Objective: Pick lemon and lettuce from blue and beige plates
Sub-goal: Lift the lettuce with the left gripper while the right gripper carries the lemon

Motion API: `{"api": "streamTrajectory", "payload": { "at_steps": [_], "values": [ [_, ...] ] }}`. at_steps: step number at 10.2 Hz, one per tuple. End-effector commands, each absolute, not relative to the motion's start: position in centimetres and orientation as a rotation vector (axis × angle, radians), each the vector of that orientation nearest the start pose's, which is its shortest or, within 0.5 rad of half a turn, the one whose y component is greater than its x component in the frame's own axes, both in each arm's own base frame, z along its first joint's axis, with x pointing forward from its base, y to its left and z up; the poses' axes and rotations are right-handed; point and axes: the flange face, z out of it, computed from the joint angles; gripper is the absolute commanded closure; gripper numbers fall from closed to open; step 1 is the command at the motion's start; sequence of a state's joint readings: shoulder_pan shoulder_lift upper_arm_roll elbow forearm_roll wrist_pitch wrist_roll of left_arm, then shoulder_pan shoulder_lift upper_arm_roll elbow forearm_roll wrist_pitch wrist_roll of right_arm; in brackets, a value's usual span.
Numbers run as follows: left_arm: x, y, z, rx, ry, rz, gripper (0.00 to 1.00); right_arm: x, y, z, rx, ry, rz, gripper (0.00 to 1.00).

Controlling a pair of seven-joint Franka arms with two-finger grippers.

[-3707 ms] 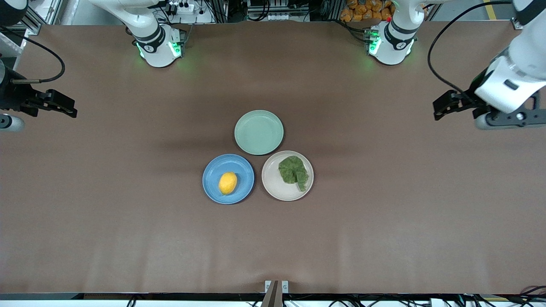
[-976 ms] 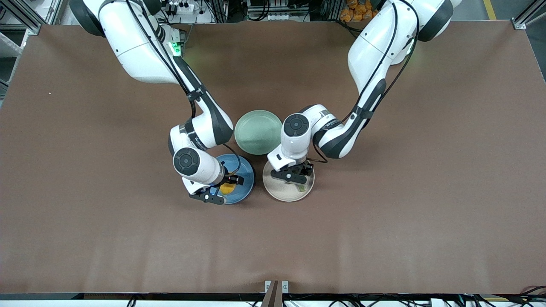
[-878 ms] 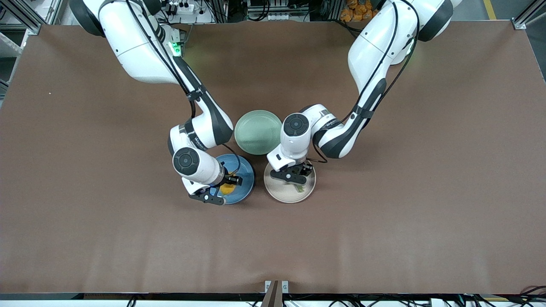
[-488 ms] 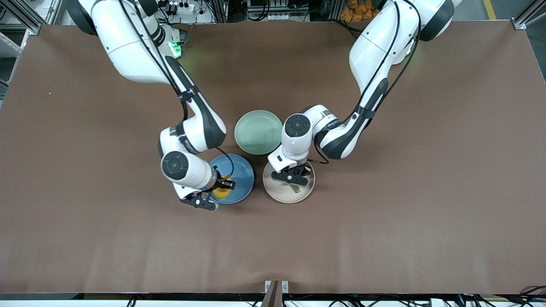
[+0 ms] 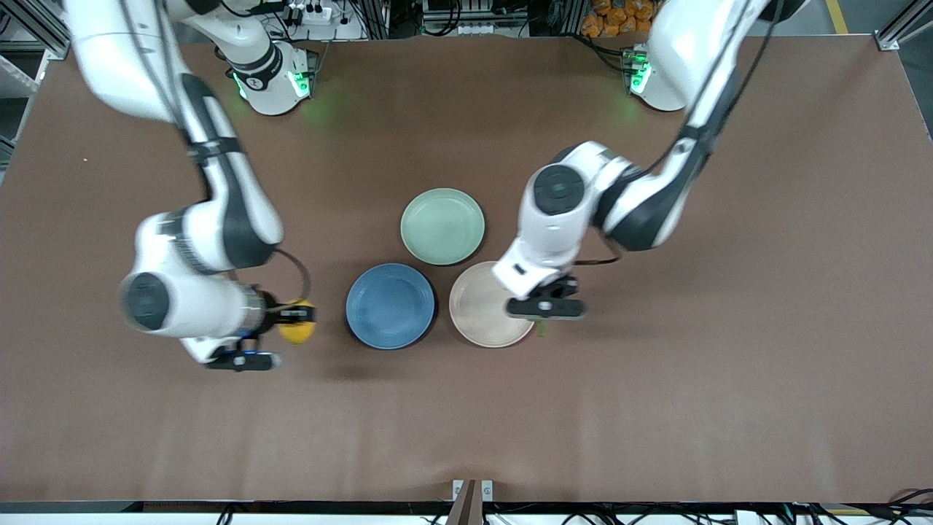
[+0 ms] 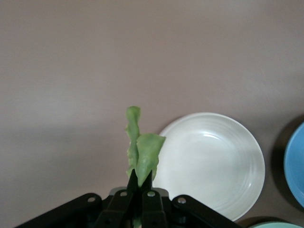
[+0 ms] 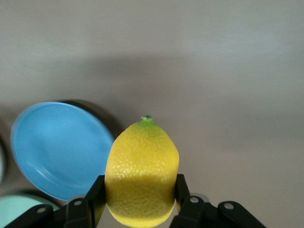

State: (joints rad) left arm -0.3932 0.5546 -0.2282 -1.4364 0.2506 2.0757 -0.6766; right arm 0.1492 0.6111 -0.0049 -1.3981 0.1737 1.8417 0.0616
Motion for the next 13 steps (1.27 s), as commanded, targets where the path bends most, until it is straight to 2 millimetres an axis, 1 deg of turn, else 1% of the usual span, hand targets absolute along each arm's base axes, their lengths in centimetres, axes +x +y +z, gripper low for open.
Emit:
{"api": "streamTrajectory", "payload": {
  "at_steps": [1, 2, 3, 4, 5, 6, 7, 8, 9, 10, 11, 12, 13],
  "values": [
    [60.3, -34.2, 42.2, -3.084, -0.045, -0.143, 1.00, 68.5, 4.0, 31.2, -2.990, -0.144, 0.329, 1.00],
    [60.9, -31.7, 43.5, -3.064, -0.097, -0.121, 1.00, 68.2, 2.9, 29.6, -3.023, -0.148, 0.338, 1.00],
    [61.3, -29.3, 44.3, -3.045, -0.088, -0.087, 1.00, 67.5, 2.3, 27.5, -3.028, -0.125, 0.329, 1.00],
    [61.4, -26.7, 45.5, -3.021, -0.067, -0.045, 1.00, 67.0, 1.1, 26.3, -3.029, -0.097, 0.320, 1.00],
    [61.2, -25.1, 46.4, -3.004, -0.072, -0.014, 1.00, 66.9, 0.9, 25.9, -3.027, -0.091, 0.329, 1.00],
    [61.3, -22.8, 46.9, -2.993, -0.117, -0.005, 1.00, 66.6, 0.7, 25.5, -3.026, -0.086, 0.341, 1.00],
    [61.1, -21.1, 47.2, -2.988, -0.107, 0.001, 1.00, 66.3, -1.5, 24.8, -3.023, -0.036, 0.342, 1.00],
    [61.7, -18.5, 47.2, -2.989, -0.088, 0.014, 1.00, 66.1, -2.0, 24.3, -3.021, -0.025, 0.353, 1.00],
    [62.1, -16.6, 47.0, -3.028, -0.062, 0.047, 1.00, 66.1, -1.7, 23.8, -3.020, -0.029, 0.363, 1.00],
    [62.5, -14.1, 46.1, -3.081, -0.077, 0.091, 1.00, 66.0, -1.7, 23.0, -3.017, -0.024, 0.377, 1.00],
    [62.2, -13.7, 45.2, -3.089, -0.077, 0.089, 1.00, 65.6, -1.9, 22.4, -3.017, -0.018, 0.384, 1.00],
    [61.4, -13.6, 43.8, -3.093, -0.074, 0.069, 1.00, 65.5, -1.7, 22.2, -3.015, -0.020, 0.395, 1.00],
    [60.5, -12.8, 41.2, -3.087, -0.078, 0.048, 1.00, 65.4, -1.5, 21.8, -3.013, -0.025, 0.407, 0.77]
  ]
}}
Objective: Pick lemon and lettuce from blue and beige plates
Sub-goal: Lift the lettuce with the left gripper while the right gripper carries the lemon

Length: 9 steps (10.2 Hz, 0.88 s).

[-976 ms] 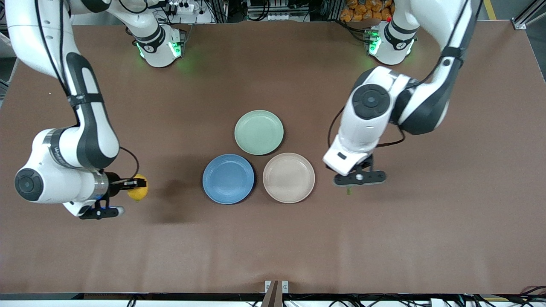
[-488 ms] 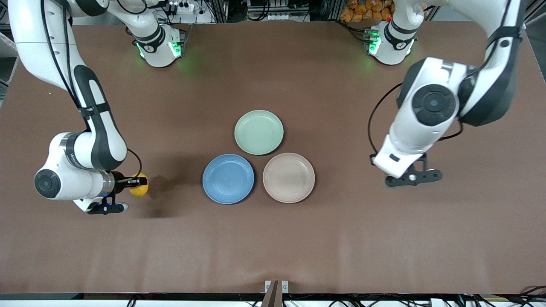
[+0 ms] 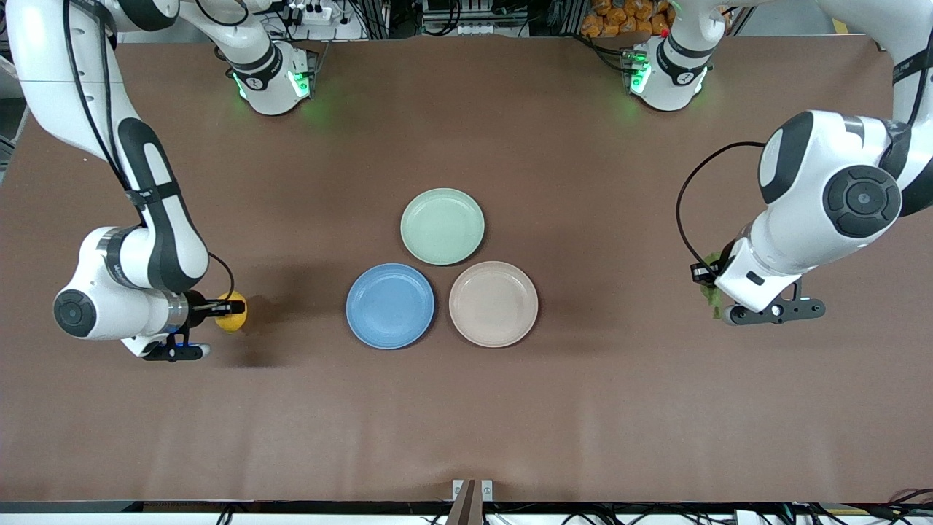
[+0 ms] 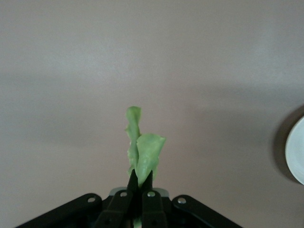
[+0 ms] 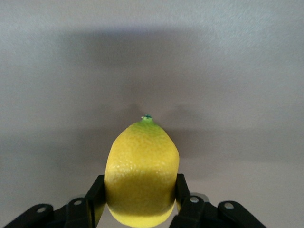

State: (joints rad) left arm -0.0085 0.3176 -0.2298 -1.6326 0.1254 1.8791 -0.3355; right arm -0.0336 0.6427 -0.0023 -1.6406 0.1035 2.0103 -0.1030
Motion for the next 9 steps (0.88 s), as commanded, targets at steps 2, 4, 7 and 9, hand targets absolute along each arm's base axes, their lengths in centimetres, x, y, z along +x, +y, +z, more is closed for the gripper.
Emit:
{"api": "streamTrajectory", "payload": {
  "at_steps": [2, 4, 7, 9],
  "values": [
    [59.1, -11.3, 35.8, -3.107, -0.095, -0.019, 1.00, 65.5, -1.4, 21.8, -3.005, -0.018, 0.408, 0.00],
    [57.3, -9.1, 31.1, -3.116, -0.138, -0.013, 1.00, 66.0, -0.9, 23.9, -2.992, -0.030, 0.439, 0.00],
    [56.0, -9.1, 26.2, -3.133, -0.135, 0.022, 1.00, 67.8, 2.4, 31.8, -2.990, -0.045, 0.475, 0.00],
    [55.3, -9.5, 24.2, -3.132, -0.126, 0.077, 1.00, 67.7, 4.0, 39.6, -3.014, -0.113, 0.398, 0.00]
  ]
}}
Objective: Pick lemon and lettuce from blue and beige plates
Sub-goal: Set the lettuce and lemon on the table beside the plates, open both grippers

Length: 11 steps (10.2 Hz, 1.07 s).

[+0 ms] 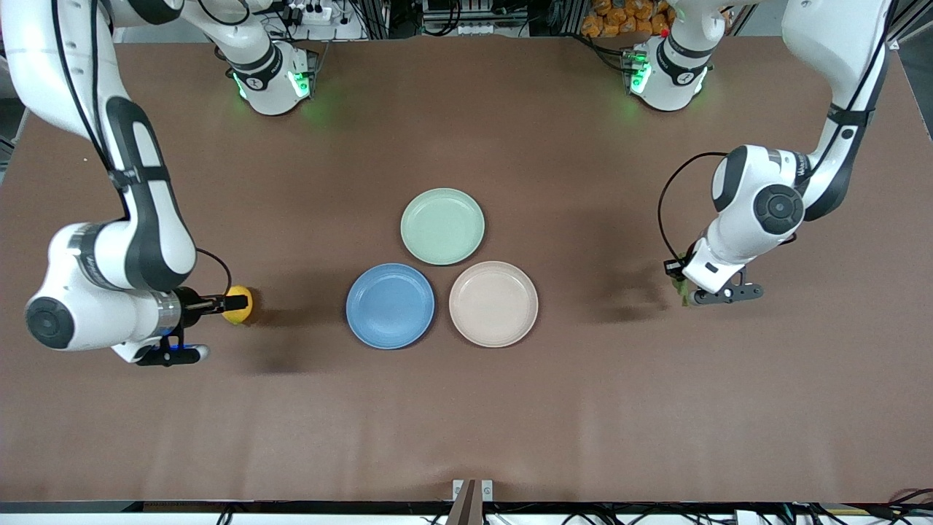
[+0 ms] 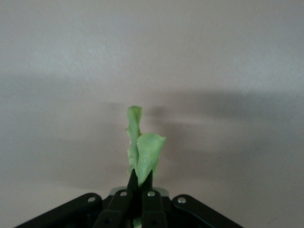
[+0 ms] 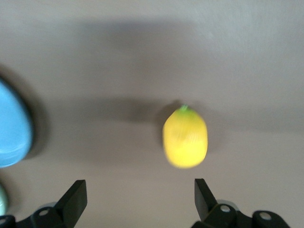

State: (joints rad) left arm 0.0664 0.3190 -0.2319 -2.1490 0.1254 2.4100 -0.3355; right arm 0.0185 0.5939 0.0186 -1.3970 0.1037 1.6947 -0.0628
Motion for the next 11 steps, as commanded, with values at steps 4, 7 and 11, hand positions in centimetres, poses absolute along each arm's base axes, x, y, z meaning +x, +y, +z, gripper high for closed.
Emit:
{"api": "streamTrajectory", "payload": {
  "at_steps": [4, 7, 11],
  "values": [
    [58.8, -9.3, 27.1, -3.125, -0.090, -0.033, 0.00, 62.7, 4.2, 54.0, -3.118, -0.174, 0.269, 0.00],
    [63.6, -8.9, 36.5, -3.047, -0.044, -0.016, 0.00, 59.5, 5.9, 60.3, -3.133, -0.209, 0.169, 0.00],
    [63.8, -7.8, 47.3, -3.021, 0.096, -0.007, 0.00, 58.7, 6.6, 61.6, -3.137, -0.216, 0.108, 0.00]
  ]
}}
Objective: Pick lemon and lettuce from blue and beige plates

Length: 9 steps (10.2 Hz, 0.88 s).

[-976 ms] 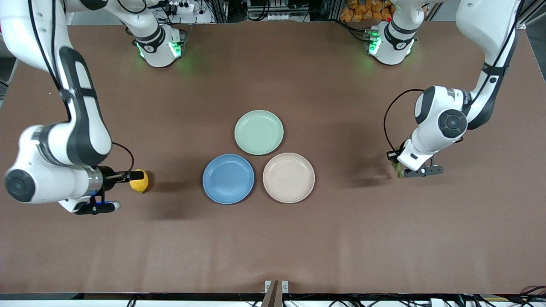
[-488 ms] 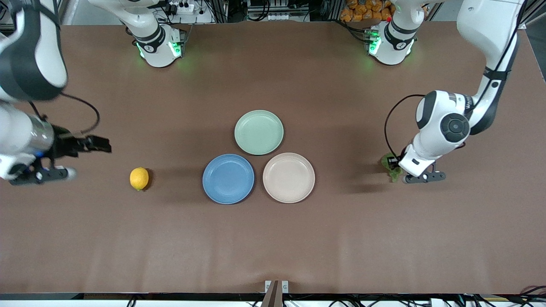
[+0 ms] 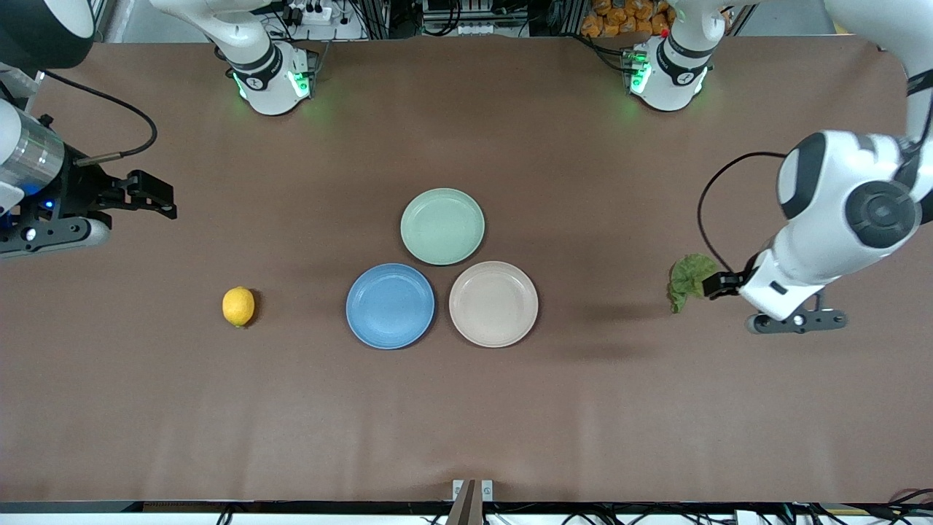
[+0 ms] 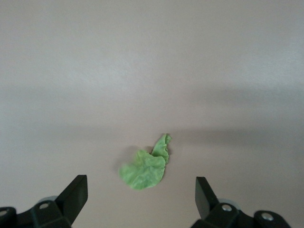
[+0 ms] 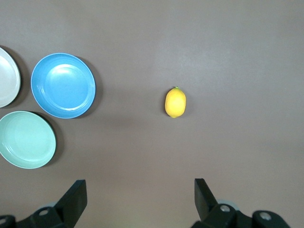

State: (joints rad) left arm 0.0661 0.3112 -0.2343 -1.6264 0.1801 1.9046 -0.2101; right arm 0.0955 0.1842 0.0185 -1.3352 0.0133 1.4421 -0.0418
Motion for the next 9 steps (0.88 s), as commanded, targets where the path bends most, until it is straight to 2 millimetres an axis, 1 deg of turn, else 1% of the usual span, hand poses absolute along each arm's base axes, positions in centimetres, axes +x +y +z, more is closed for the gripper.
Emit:
{"api": "streamTrajectory", "payload": {
  "at_steps": [1, 2, 4, 5, 6, 7, 8, 9],
  "values": [
    [63.1, -7.4, 48.9, -3.014, 0.090, -0.011, 0.00, 58.1, 6.8, 61.3, -3.139, -0.226, 0.115, 0.00],
    [62.6, -7.0, 50.7, -3.010, 0.072, -0.012, 0.00, 57.5, 6.8, 61.1, -3.142, -0.226, 0.108, 0.00],
    [62.1, -6.4, 53.5, -2.999, 0.044, 0.003, 0.00, 55.9, 6.4, 60.6, -3.144, -0.222, 0.070, 0.00],
    [61.8, -6.1, 54.8, -2.997, 0.028, 0.009, 0.00, 55.8, 6.5, 60.5, -3.144, -0.225, 0.060, 0.00],
    [61.6, -5.5, 55.7, -3.000, 0.013, -0.003, 0.00, 55.9, 6.6, 60.5, -3.143, -0.227, 0.053, 0.00],
    [61.4, -5.6, 56.1, -3.011, 0.008, -0.008, 0.00, 55.9, 6.6, 60.5, -3.143, -0.227, 0.048, 0.00],
    [61.2, -5.5, 56.6, -3.056, -0.014, -0.014, 0.00, 55.9, 6.6, 60.5, -3.143, -0.227, 0.048, 0.00],
    [61.2, -4.7, 57.3, -3.114, -0.062, -0.022, 0.00, 55.9, 6.7, 60.5, -3.143, -0.230, 0.048, 0.00]
  ]
}}
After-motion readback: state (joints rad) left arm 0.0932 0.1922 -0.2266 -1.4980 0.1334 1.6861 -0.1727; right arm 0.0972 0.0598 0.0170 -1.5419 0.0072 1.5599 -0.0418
